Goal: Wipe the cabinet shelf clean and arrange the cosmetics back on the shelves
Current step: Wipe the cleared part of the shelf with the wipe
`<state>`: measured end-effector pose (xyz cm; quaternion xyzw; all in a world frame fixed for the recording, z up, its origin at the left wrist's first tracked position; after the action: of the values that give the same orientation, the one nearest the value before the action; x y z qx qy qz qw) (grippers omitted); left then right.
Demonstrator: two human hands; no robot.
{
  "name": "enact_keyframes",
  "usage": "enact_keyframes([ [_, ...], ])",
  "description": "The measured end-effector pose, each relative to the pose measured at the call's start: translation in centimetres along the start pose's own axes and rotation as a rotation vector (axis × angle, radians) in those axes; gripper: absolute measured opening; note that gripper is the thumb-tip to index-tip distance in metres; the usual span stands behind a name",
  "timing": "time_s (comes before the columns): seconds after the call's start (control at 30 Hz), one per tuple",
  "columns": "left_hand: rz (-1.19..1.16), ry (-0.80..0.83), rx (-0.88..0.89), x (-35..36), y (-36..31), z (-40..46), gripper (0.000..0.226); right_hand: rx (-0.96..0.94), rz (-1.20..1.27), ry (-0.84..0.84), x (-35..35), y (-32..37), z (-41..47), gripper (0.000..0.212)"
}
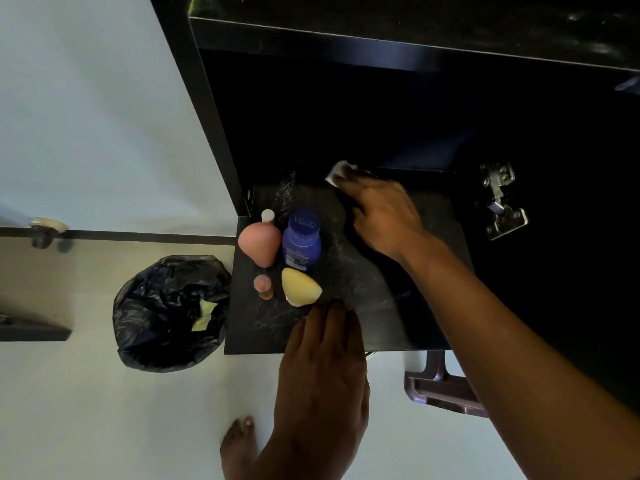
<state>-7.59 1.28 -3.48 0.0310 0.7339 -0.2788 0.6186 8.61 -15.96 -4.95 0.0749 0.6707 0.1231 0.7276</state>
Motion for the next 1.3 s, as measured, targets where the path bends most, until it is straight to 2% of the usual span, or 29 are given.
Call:
enact_keyframes([
  [0.23,-0.006,-0.006,0.001,-0.2,-0.1,0.0,0.086,-0.164,0.059,0.096,0.9,3.8,3.2,0.055],
  [0.37,-0.031,-0.05,0.004,-0.2,0.1,-0.2,0.083,-0.177,0.115,0.197,2.6,4.1,4.5,0.058],
  [0.43,-0.034,-0.062,0.008,-0.2,0.1,-0.3,0.083,-0.157,0.222,0.22,3.2,3.7,4.0,0.059],
  [0.5,-0.035,-0.059,0.008,-0.3,0.1,-0.3,0.084,-0.132,0.304,0.182,3.0,2.7,2.3,0.059],
  [0.63,-0.064,-0.057,-0.006,-0.3,0.1,-0.4,0.082,-0.043,0.244,0.005,0.7,1.3,-5.5,0.064],
  [0.77,-0.056,-0.049,-0.015,0.2,0.2,-0.6,0.086,0.007,0.2,-0.008,0.1,1.3,-12.6,0.063],
  [0.83,-0.036,-0.033,-0.013,0.5,0.2,-0.8,0.089,0.012,0.193,-0.033,-0.2,1.0,-14.8,0.053],
  [0.93,0.004,-0.028,-0.003,0.6,0.1,-1.1,0.095,0.04,0.087,-0.096,-1.8,0.3,-15.4,0.042],
  [1.07,0.043,-0.035,0.01,0.5,0.0,-1.5,0.096,0.174,-0.007,-0.053,-2.5,-0.4,-12.4,0.058],
  [1.2,0.097,-0.047,0.044,0.4,0.4,-2.5,0.096,0.111,-0.021,-0.036,-1.2,0.0,-10.0,0.068],
  [1.3,0.116,-0.039,0.038,0.7,0.9,-3.1,0.099,0.023,0.028,-0.081,0.0,1.5,-12.8,0.074],
])
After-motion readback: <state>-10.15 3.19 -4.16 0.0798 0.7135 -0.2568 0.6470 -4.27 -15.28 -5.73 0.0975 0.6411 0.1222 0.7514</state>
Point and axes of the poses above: each hand's wrist, its own z-axis towards the middle knuckle, its own x-axis out of the palm, y = z × x, the point moved 1 cm from there along z, towards the middle knuckle, and after that the axes turned 11 degrees about -y, right-handed, at the moved point
